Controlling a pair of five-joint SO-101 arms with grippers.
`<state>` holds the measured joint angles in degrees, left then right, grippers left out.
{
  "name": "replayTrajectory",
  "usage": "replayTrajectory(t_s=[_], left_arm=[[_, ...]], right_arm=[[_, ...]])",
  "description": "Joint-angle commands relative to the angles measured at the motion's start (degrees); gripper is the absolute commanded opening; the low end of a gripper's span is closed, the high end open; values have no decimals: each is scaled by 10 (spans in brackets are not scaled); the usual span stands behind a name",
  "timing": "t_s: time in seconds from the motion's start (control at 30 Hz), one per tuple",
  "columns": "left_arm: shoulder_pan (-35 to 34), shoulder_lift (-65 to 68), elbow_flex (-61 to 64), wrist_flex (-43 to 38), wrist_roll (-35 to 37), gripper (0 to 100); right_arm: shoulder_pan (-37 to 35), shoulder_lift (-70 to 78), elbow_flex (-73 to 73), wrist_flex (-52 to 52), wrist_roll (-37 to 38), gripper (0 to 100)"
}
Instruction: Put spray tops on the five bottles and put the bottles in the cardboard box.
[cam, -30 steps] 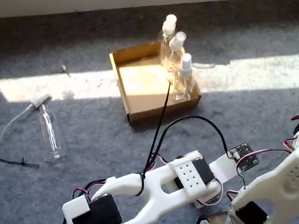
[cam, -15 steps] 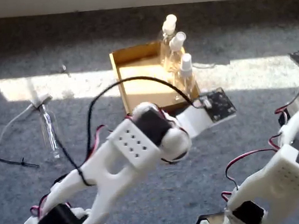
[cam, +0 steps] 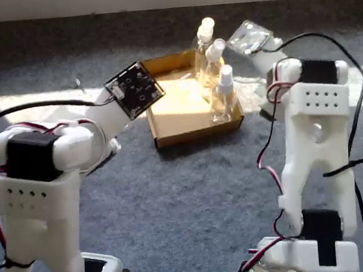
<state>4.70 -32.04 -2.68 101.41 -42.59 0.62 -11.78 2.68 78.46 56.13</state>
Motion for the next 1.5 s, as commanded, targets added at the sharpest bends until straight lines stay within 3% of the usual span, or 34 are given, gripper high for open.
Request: replayTrajectory(t_s=[0.0, 0.13, 0.27, 0.43, 0.63, 0.93, 1.2, 1.47], left_arm=[[-33, -33, 5, 4, -37, 4], [-30, -37, 63, 4, -79, 4], [-20, -39, 128, 4, -144, 4], [-1, -37, 143, 3, -165, 4], [54, -39, 162, 3, -178, 4], [87, -38, 185, 3, -178, 4], [165, -38, 173, 0, -108, 4], [172, -37, 131, -45, -41, 4]], right_arm=[[-65, -151, 171, -127, 44, 4], [-103, -313, 386, -300, 142, 4], [-115, -411, 527, -342, 145, 4], [-117, -472, 534, -294, 128, 4], [-188, -532, 531, -214, 128, 4], [-208, -561, 534, -204, 125, 4], [-262, -562, 535, -203, 80, 4], [-276, -562, 537, -204, 60, 4]])
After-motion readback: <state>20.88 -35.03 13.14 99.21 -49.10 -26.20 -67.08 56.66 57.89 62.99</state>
